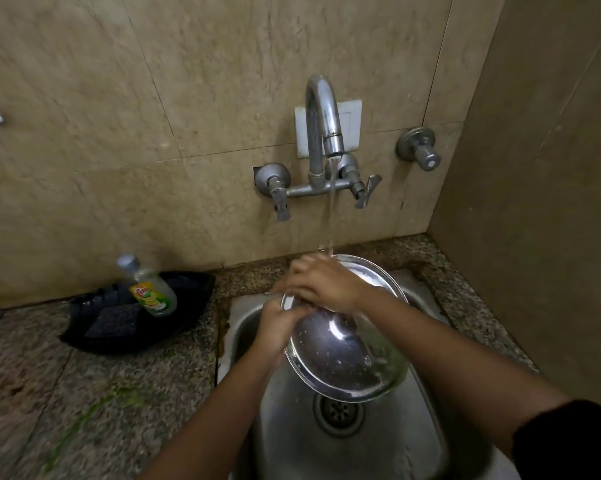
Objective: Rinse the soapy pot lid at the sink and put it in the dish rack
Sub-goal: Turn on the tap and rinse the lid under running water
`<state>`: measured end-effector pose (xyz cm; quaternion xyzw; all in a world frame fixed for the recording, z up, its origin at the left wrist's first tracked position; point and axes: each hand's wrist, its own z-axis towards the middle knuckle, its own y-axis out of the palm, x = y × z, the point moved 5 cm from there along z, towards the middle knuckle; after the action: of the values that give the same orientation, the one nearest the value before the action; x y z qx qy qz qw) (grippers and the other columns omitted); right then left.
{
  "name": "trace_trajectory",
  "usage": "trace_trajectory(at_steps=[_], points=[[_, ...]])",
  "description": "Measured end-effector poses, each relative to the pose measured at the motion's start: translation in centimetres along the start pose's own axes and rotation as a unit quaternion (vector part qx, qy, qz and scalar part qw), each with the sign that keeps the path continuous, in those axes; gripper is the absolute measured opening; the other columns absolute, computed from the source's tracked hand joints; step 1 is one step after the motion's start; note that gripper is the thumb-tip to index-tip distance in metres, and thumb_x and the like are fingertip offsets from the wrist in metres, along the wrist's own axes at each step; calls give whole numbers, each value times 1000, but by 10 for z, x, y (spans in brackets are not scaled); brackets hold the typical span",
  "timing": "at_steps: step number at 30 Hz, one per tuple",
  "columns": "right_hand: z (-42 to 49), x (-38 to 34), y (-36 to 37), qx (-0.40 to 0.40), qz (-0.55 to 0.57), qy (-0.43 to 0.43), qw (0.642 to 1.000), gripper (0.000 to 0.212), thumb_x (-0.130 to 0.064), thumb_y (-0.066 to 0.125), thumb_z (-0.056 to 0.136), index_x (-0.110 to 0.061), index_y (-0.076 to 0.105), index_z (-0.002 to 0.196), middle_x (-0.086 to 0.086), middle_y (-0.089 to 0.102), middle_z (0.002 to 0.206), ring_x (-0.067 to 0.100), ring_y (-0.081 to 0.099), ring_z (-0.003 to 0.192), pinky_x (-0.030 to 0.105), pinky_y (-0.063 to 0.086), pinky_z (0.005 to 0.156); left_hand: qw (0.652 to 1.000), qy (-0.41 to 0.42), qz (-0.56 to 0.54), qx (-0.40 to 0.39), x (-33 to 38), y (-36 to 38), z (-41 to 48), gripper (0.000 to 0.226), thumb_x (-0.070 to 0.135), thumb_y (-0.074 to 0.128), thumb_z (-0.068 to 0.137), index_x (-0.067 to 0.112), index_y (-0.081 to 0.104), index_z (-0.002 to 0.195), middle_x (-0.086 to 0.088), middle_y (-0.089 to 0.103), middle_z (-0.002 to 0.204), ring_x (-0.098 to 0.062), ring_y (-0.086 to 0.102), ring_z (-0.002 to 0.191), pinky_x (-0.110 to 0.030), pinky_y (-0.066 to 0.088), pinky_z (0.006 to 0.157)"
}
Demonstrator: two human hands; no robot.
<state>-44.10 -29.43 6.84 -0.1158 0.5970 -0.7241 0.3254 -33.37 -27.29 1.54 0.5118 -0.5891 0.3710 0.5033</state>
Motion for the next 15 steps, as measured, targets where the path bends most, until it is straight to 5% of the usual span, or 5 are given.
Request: trace_trajectory(at_steps=[4, 7, 10, 13, 15], points=[[-18, 44, -23, 2, 303, 172, 937, 25, -21, 59, 93, -16, 69, 116, -1, 69, 105, 6, 63, 94, 22, 47, 86, 1000, -13, 0, -19, 7, -5, 2, 20, 4, 72, 77, 2, 73, 97, -20, 74, 95, -36, 70, 86, -41, 56, 81], [-45, 83, -28, 52, 387, 285, 875, 20, -18, 60, 92, -8, 72, 106, 8, 72, 97, 15, 67, 84, 37, 51, 83, 999, -34, -11, 2, 5, -11, 1, 18, 9, 73, 78, 5, 73, 95, -18, 75, 91, -32, 72, 80, -37, 59, 71], [-30, 66, -22, 33, 324, 262, 908, 23, -30, 56, 94, -20, 71, 109, 3, 73, 103, 20, 67, 95, 45, 51, 91, 1000, -25, -16, 3, 13, -8, 4, 20, 5, 72, 78, 1, 72, 97, -21, 74, 94, -32, 71, 81, -40, 58, 76], [-1, 23, -18, -28, 169, 108, 979, 25, -31, 56, 94, -26, 69, 115, 0, 69, 106, 11, 61, 101, 30, 44, 91, 999, 5, 28, -13, 20, 2, 8, 24, 0, 71, 77, -4, 70, 101, -27, 71, 100, -33, 68, 86, -41, 54, 82], [4, 17, -20, -43, 178, 83, 980, 25, -30, 57, 93, -25, 70, 114, -5, 69, 105, 4, 59, 100, 23, 42, 88, 999, 16, 30, -10, 20, 1, 9, 22, -1, 70, 78, -2, 71, 100, -24, 71, 97, -32, 67, 86, -38, 54, 80]])
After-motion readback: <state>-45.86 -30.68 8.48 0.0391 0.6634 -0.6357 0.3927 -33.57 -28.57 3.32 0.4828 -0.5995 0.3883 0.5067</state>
